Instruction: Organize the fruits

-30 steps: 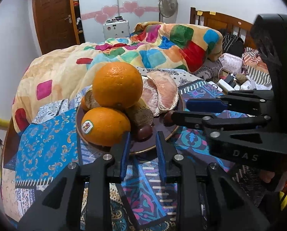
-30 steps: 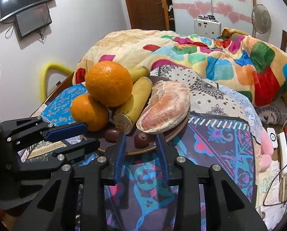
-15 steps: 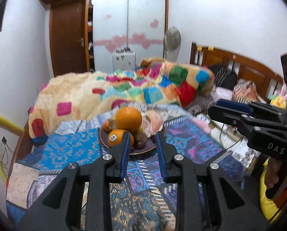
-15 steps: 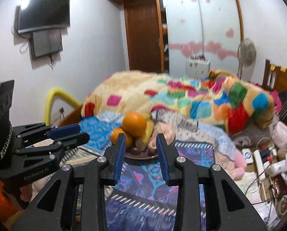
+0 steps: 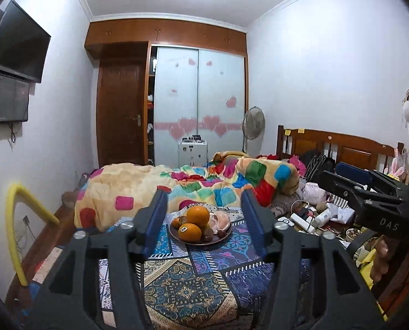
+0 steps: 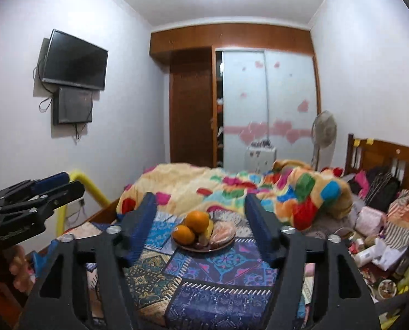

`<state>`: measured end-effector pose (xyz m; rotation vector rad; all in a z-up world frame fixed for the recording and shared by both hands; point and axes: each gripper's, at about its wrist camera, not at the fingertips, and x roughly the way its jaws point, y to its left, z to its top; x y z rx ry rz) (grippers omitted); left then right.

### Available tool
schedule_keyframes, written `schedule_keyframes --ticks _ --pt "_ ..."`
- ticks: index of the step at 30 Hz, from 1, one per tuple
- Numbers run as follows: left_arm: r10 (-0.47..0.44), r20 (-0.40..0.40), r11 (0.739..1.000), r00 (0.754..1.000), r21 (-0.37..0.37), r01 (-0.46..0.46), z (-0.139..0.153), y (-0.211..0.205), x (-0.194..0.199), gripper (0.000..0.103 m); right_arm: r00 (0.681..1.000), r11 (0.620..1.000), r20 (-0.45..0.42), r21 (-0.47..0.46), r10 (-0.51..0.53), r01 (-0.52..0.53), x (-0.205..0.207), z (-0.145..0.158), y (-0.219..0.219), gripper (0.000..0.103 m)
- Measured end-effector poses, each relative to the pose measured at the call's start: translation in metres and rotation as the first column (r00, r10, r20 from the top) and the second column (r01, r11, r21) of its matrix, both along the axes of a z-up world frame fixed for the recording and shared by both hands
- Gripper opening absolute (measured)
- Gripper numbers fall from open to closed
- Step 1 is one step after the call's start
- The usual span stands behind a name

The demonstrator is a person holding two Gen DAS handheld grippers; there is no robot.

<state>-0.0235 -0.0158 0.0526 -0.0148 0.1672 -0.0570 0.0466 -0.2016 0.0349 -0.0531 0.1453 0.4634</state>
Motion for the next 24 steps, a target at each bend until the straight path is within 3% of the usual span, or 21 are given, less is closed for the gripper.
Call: schedule_keyframes --ticks 8,11,24 --pt "0.045 0.054 0.999 0.998 0.011 -0.046 -0.002 0.000 -0.029 0.097 0.996 0.997 0.070 0.048 -0.064 0.060 -0.025 -0.001 -0.005 0.100" --pt "0.047 0.051 0.999 0.998 0.006 -0.047 -0.005 0.001 -0.032 0.100 0.991 0.995 0.100 0.047 -0.087 0.082 -0.035 -0.001 -0.005 0.103" --pt "0.060 0.073 0.998 0.996 0.031 -0.062 -0.008 -0.008 -0.042 0.102 0.995 0.997 0.086 0.060 -0.051 0.046 -0.047 -0.007 -0.005 0.103"
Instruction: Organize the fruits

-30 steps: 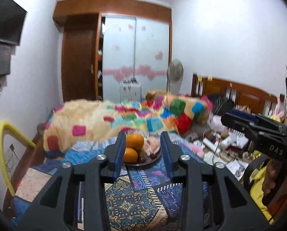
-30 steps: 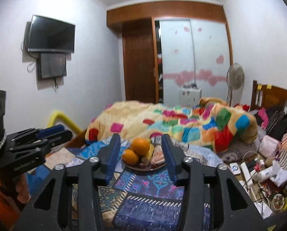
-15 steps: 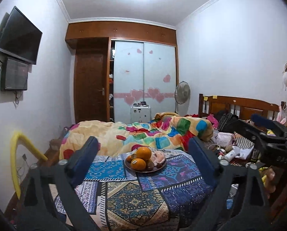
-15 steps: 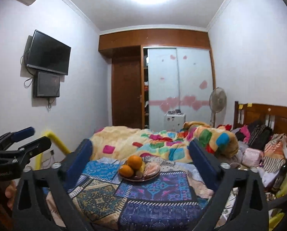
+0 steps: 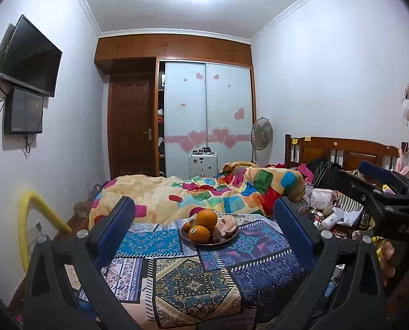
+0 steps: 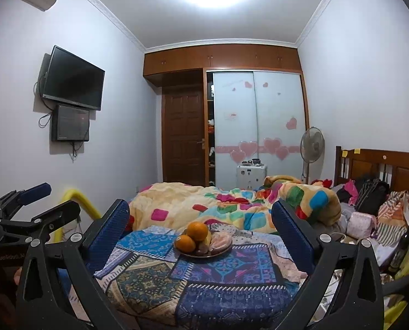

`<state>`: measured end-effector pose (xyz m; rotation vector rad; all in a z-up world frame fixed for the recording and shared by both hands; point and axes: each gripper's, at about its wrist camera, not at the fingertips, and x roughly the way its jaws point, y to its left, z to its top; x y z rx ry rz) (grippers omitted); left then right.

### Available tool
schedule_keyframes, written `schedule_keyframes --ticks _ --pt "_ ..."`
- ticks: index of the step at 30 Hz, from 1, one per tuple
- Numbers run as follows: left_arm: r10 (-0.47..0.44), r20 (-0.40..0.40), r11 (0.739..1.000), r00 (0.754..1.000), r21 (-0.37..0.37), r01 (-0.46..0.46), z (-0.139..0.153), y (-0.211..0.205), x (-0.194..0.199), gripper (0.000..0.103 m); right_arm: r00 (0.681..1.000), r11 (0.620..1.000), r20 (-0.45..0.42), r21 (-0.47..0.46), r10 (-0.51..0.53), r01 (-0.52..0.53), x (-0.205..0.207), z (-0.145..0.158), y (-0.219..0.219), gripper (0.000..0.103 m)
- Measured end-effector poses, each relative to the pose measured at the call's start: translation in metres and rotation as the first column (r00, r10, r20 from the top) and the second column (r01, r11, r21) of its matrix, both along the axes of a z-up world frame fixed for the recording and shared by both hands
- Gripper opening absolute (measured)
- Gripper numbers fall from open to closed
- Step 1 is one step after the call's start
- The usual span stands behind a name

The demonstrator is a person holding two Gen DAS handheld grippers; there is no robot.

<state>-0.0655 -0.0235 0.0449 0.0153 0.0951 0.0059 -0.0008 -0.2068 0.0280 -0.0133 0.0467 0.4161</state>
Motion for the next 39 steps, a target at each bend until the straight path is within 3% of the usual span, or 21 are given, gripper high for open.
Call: schedule_keyframes --ticks 39 --pt "-0.006 -0.017 1.000 1.000 -0.023 0.006 -0.0039 0.0014 0.0074 0.102 1.000 1.000 -0.019 0.012 0.008 -0.008 -0.0048 -0.0001 0.0004 0.103"
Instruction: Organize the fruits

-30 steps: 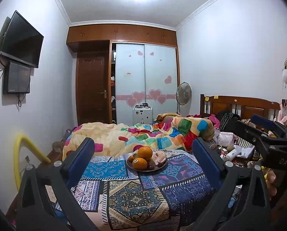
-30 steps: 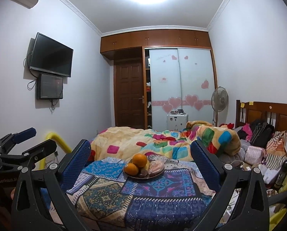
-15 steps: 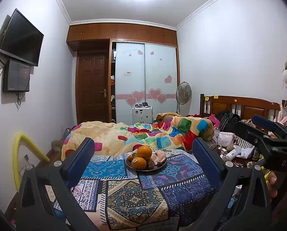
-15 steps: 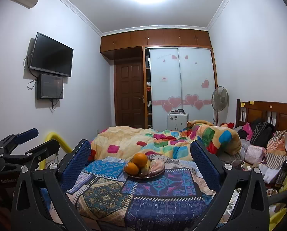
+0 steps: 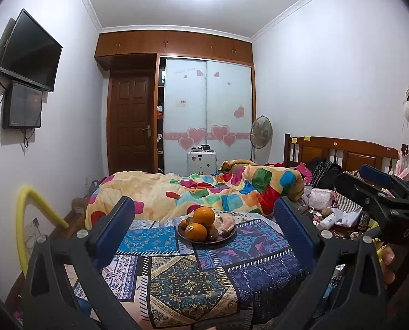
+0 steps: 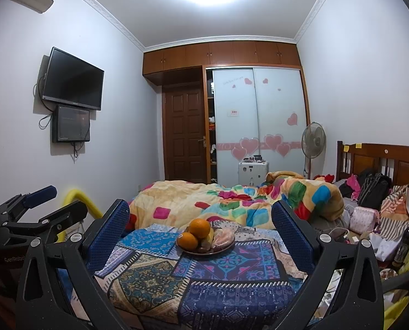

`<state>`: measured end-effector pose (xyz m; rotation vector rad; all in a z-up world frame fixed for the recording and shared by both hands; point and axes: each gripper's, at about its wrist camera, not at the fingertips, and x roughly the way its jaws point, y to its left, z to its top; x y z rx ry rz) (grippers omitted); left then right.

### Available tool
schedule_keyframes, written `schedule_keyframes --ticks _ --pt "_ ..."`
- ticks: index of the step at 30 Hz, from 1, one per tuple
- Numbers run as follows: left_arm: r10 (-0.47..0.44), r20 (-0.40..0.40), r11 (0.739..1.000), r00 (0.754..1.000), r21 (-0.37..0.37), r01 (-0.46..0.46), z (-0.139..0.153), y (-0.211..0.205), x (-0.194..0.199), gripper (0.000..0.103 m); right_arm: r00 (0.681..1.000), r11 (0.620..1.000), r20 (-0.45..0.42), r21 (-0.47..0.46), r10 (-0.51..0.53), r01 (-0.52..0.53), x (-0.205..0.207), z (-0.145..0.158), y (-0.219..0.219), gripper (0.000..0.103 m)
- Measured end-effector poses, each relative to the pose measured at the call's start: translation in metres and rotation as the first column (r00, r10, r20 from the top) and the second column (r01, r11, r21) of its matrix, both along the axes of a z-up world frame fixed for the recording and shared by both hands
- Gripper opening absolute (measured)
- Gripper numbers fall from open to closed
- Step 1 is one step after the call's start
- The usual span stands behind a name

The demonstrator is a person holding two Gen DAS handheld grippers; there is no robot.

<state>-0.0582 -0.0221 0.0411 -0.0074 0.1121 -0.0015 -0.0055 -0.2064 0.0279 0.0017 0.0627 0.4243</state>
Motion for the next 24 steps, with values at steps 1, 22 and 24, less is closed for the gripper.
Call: schedule_keyframes --ticks 1,22,24 --pt "0.001 0.000 1.000 1.000 -0.001 -0.001 -0.0001 -0.0002 0.0008 0.102 1.000 1.000 0.000 0.002 0.000 0.000 -0.0005 0.0004 -0.0001 0.103" --pt "-0.014 -0.021 1.000 1.000 -0.001 0.014 -0.0065 0.0020 0.0053 0.102 1.000 1.000 -0.024 0.007 0.005 -0.005 0.0070 -0.0021 0.0047 0.103" --pt "-0.013 -0.021 1.000 1.000 -0.002 0.013 -0.0068 0.0029 0.0049 0.103 1.000 1.000 -0.028 0.007 0.006 -0.006 0.0085 -0.0024 0.0053 0.103"
